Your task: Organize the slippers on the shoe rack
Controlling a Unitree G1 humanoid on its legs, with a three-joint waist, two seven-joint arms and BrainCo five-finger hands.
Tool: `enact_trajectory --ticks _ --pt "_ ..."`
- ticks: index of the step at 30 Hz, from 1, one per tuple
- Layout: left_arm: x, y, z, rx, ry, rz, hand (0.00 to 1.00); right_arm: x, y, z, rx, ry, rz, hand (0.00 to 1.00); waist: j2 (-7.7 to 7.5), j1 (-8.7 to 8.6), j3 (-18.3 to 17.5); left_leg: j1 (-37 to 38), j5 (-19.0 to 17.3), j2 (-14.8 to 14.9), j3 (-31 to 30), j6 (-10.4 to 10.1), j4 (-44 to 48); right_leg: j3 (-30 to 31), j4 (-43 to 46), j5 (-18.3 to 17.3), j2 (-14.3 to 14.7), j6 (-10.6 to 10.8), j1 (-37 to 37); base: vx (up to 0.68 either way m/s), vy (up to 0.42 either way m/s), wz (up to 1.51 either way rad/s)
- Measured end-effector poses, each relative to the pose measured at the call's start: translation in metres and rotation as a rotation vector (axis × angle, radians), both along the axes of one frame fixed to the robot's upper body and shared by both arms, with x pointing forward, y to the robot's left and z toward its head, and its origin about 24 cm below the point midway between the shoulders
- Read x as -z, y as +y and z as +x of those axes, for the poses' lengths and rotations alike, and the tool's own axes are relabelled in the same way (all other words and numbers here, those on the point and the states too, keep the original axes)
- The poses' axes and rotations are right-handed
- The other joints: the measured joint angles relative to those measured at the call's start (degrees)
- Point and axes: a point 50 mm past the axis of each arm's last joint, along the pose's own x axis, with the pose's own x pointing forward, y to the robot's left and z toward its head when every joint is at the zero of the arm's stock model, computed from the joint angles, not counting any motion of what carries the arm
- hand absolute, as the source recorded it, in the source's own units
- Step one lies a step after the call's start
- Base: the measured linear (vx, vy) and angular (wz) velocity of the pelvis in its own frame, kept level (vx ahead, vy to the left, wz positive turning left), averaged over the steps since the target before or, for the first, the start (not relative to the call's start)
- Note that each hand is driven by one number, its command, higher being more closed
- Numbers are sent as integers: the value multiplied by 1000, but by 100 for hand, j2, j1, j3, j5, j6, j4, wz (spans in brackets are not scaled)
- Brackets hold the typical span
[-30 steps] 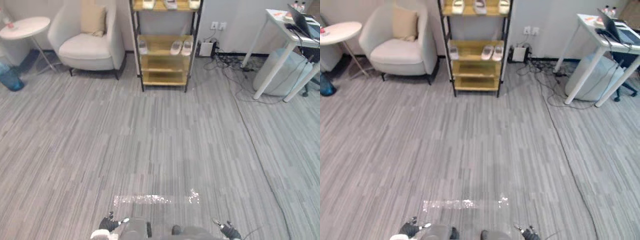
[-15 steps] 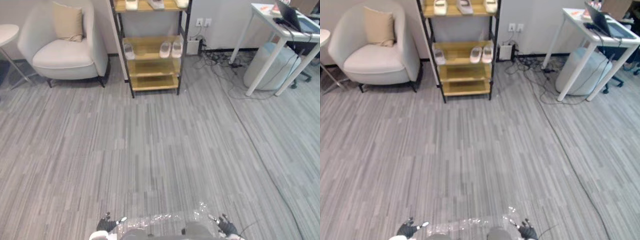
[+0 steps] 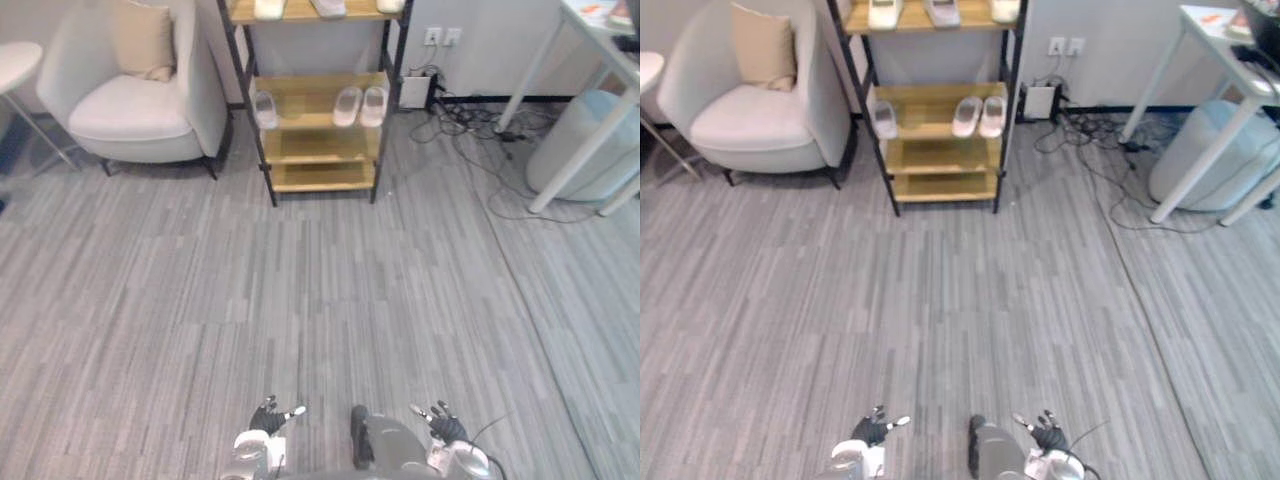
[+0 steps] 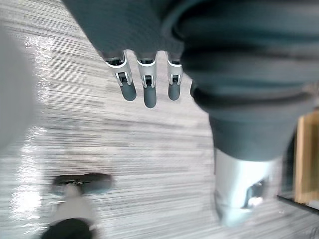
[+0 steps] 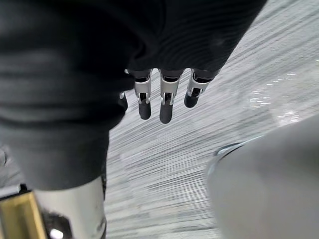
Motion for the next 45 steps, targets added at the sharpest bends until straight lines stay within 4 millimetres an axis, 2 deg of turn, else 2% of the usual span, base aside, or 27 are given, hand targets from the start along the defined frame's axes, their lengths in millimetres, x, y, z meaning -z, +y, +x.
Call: enact_trajectory --ticks 2,5,7,8,9,10,13,14,15,17,18,21,23,24,25,26,29,32,33,35,36,38,40,41,42,43,45 --pt "-3 -4 6 10 -32 -8 0 0 4 1 -6 -1 6 0 -37 41 3 -513 -335 82 393 161 -387 79 -335 -78 -2 44 480 357 -93 -23" --pt "-6 -4 10 13 -53 -6 0 -1 8 7 -3 -12 13 0 -33 54 2 -1001 -391 -224 647 230 -2212 187 -763 -178 -36 157 983 380 32 -12" --pt "-7 -10 13 54 -67 -2 0 0 8 4 14 -3 17 0 -7 169 -44 -1099 160 -650 306 213 -3952 273 -1087 -320 -83 263 1212 406 115 -20" --pt "-8 -12 14 73 -69 -2 0 1 8 3 20 3 19 0 -7 256 -99 -1178 545 -732 176 286 -4059 384 -1090 -420 -91 300 1223 435 184 -47" --pt "-7 -12 11 80 -62 0 0 2 12 2 17 14 31 0 -77 313 -222 -1184 932 -889 140 636 -4073 543 -1019 -590 -193 428 1279 407 175 -38" --pt "-7 -11 11 80 -61 3 0 3 14 2 16 17 36 0 -140 312 -287 -1157 897 -969 208 694 -4049 585 -970 -659 -293 464 1292 695 229 -31" --pt "-4 -7 7 98 -41 9 0 7 25 -9 20 45 73 0 -462 272 -395 -695 724 -1314 520 897 -3944 893 769 -836 -639 842 854 518 166 -20" --pt "-2 -6 4 115 -25 16 0 6 24 -10 30 30 80 0 -513 252 -392 -299 473 -1403 504 951 -4028 901 2206 -542 -675 1351 398 598 186 -7" --pt "-1 -5 2 128 -13 22 0 5 23 -9 33 20 82 0 -513 219 -371 23 276 -1429 460 982 -4043 900 3445 -226 -723 1550 -68 600 164 3" --pt "1 -7 -2 144 13 22 0 2 18 -8 39 -1 68 0 -436 127 -336 630 124 -1426 234 1040 -4140 565 4471 -356 -760 1332 -593 482 89 37" --pt "2 -8 -2 148 18 20 0 2 15 -10 47 -7 62 0 -413 98 -330 945 106 -1402 85 1068 -4329 387 4484 -461 -773 1182 -835 471 27 64" --pt "4 -8 -5 151 40 20 0 3 9 -12 81 1 54 0 -388 -60 -321 1627 106 -1208 -366 1068 -4828 10 3043 -722 -713 953 -1219 495 -55 85" --pt "4 -8 -5 151 41 20 0 4 6 -16 94 12 52 0 -379 -102 -322 1827 96 -1107 -560 1051 -5009 132 1687 -449 -613 857 -1398 474 -137 77" --pt "4 -7 -4 153 40 23 0 7 6 -20 111 33 56 0 -396 -137 -330 1924 -1 -1076 -704 897 -5075 308 455 230 -546 808 -1394 635 -229 77" --pt "4 -6 -5 152 42 24 0 7 5 -21 117 39 56 0 -431 -150 -329 2009 -140 -1061 -798 676 -5058 388 1 1060 -501 727 -1375 665 -235 55" --pt "6 -11 -6 155 55 13 0 5 -2 -15 114 26 37 0 -138 -132 -261 2147 -304 -796 -899 524 -5015 249 11 1222 -307 554 -1224 552 -183 19" --pt "7 -14 -6 148 65 -2 0 4 -4 -8 105 23 30 0 -3 -158 -201 2073 -39 -666 -898 214 -4708 120 139 821 -244 431 -1074 460 -175 14" --pt "7 -14 -8 89 69 -36 0 5 -6 -14 88 38 22 0 60 -171 -167 1609 190 -596 -803 -141 -2891 -66 -73 460 -112 334 -379 380 -148 20" --pt "6 -13 -6 74 54 -38 0 5 -4 -13 50 39 14 0 50 -130 -135 1026 930 -532 -594 -305 -1536 13 -202 334 -103 258 -34 298 -56 -16" --pt "4 -9 -5 56 34 -32 0 5 -2 -11 33 38 13 0 1 -31 -92 435 212 -317 -145 59 -430 117 -317 174 -115 119 358 303 -56 -27" --pt "3 -8 -4 52 24 -31 0 5 -2 -13 35 42 15 0 -12 -42 -105 116 -257 -212 168 192 -497 172 -441 159 -127 113 583 277 -61 -19" --pt "1 -7 -1 50 5 -28 0 4 0 -10 34 32 18 0 -18 -2 -100 -286 -598 -210 374 301 -1236 308 -694 144 -150 139 813 251 -8 -36" --pt "-1 -8 3 56 -10 -26 0 3 1 -6 37 19 21 0 -19 6 -100 -515 -603 -363 328 290 -2429 432 -833 66 -185 229 958 280 80 -38" --pt "0 -11 1 84 -5 -22 0 4 -1 -9 51 23 21 0 8 7 -126 -510 -288 -514 168 238 -3586 522 -883 -77 -204 301 1025 338 172 -45" --pt "0 -13 0 108 -3 -20 0 5 -3 -12 63 34 19 0 30 45 -155 -448 271 -597 -24 366 -3976 672 -779 -266 -207 391 1064 307 191 -46" --pt "0 -14 0 115 -1 -20 0 5 -3 -13 64 41 20 0 15 66 -181 -399 380 -656 -51 487 -4007 744 -735 -340 -222 429 1075 455 248 -44" --pt "2 -11 -3 118 16 -11 0 10 7 -24 58 79 45 0 -270 89 -411 -271 129 -934 235 640 -3997 909 -436 -669 -553 662 1081 473 191 -35"
